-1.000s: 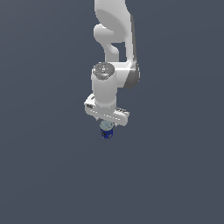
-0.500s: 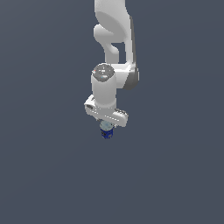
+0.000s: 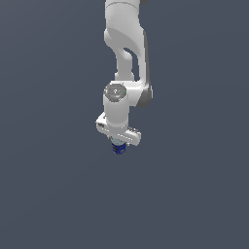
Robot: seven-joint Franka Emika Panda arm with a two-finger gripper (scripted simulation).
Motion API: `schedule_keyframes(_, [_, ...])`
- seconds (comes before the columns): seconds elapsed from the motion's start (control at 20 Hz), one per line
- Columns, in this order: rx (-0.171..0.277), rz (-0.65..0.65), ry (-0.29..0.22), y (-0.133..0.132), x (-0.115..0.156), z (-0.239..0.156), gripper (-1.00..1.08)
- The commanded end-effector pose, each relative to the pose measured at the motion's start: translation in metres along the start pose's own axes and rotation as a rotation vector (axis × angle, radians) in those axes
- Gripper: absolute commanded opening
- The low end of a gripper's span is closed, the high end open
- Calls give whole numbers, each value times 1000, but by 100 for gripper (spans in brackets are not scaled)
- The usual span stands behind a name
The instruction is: Pick up the object and move it to a goal position.
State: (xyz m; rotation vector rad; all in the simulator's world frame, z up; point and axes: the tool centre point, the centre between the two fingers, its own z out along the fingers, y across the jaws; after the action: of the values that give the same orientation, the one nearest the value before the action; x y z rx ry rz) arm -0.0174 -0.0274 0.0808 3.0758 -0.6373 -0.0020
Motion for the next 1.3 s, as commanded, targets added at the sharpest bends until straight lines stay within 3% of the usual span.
schedule_keyframes(0.0, [1,0,1,0,1,6,100])
schedule_keyframes(0.1, [1,0,1,-1,1,7,100])
schedule_keyframes(0.15, [1,0,1,-1,1,7,-100])
schedule_keyframes(0.8, [4,3,11,-3,3,1,-100])
schedule_keyframes(1.0, [18,16,55,-13,13,-19,-100])
schedule_keyframes(1.25, [48,46,151,-31,32,-63,-100])
